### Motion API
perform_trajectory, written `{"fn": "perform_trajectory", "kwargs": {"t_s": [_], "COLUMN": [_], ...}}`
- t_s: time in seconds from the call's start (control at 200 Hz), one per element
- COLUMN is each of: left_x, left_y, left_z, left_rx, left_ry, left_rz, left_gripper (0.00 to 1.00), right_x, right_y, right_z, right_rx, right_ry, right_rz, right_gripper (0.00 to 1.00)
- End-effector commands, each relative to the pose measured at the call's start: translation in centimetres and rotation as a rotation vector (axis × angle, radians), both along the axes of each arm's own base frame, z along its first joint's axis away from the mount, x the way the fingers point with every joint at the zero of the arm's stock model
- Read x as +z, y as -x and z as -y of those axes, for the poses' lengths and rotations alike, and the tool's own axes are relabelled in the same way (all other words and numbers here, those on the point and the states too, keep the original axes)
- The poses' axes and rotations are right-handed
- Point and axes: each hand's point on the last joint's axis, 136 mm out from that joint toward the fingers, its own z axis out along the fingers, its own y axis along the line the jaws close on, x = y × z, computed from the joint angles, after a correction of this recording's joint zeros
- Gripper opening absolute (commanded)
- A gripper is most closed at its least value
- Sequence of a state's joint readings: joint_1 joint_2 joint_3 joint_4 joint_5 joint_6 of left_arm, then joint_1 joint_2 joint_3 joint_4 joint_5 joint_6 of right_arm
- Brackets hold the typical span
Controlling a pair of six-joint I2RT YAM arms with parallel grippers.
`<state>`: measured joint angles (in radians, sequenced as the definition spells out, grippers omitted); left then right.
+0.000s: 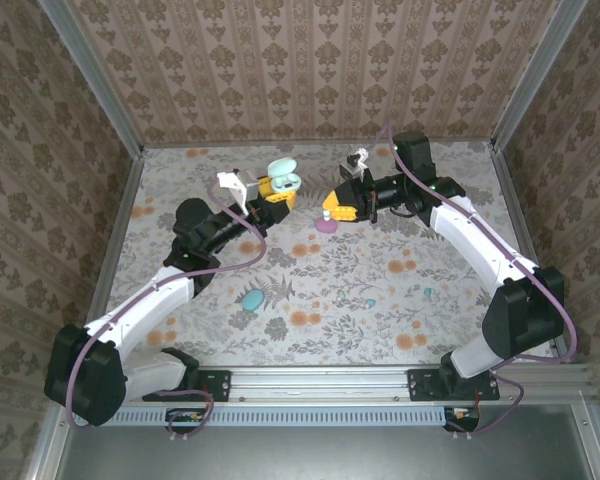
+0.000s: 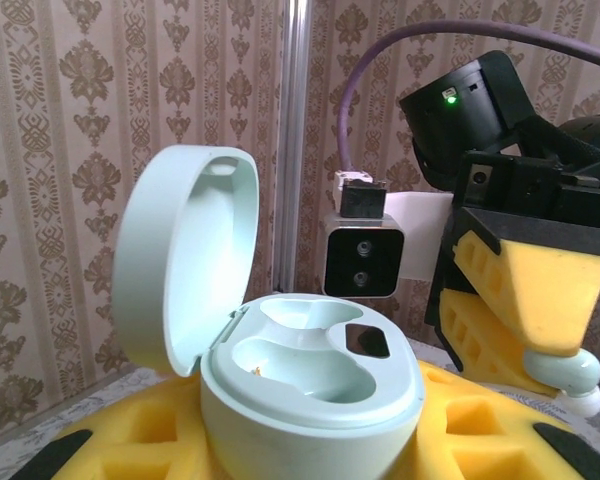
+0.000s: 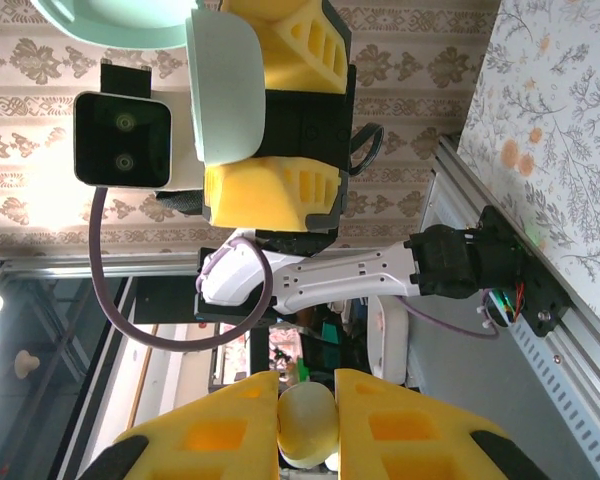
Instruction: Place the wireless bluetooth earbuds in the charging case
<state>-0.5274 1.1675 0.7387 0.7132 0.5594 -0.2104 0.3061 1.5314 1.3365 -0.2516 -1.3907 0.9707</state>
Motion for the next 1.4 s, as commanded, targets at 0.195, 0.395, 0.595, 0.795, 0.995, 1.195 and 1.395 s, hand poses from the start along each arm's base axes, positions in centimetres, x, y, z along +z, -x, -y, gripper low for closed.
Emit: {"fn": "perform_trajectory", "kwargs": {"t_s": [0.195,0.395,0.595,0.795,0.995,1.195,1.395], "left_x": [0.4,-0.7,-0.9,-0.8,-0.8,-0.9,-0.7], "left_y": [0.8,0.5,0.1,0.1,0.5,0.5,0.7], "left_z": [0.1,0.3,0.8,1.3,1.8,1.8,1.6], "left_rx": [-0.041,-0.035,-0.041,-0.055,-0.075,-0.069,-0.066], "left_ry": [0.024,0.010,0.001,-0.004,-0.026,-0.027,-0.023], "left_rz": [0.022,-0.005,-0.011,-0.009,-0.006,-0.007,0.008], "left_gripper": [0.34,0.34,0.34,0.34,0.34,0.34,0.34], "right_x": [1.4,1.9,2.6,3.3,3.7,6.4,7.2], "right_y": [-0.6,-2.3,-3.1,-2.8,-2.8,-0.7,2.6], "right_z": [-0.1,-0.2,-0.2,-0.4,-0.5,-1.2,-1.2], "right_rx": [-0.043,-0.147,-0.210,-0.191,-0.185,-0.060,0.102], "right_ry": [0.011,0.039,0.021,-0.001,-0.016,-0.108,-0.107], "right_rz": [0.085,0.068,0.034,0.060,0.081,0.175,0.260], "right_gripper": [0.19,0.19,0.19,0.19,0.19,0.19,0.19]}}
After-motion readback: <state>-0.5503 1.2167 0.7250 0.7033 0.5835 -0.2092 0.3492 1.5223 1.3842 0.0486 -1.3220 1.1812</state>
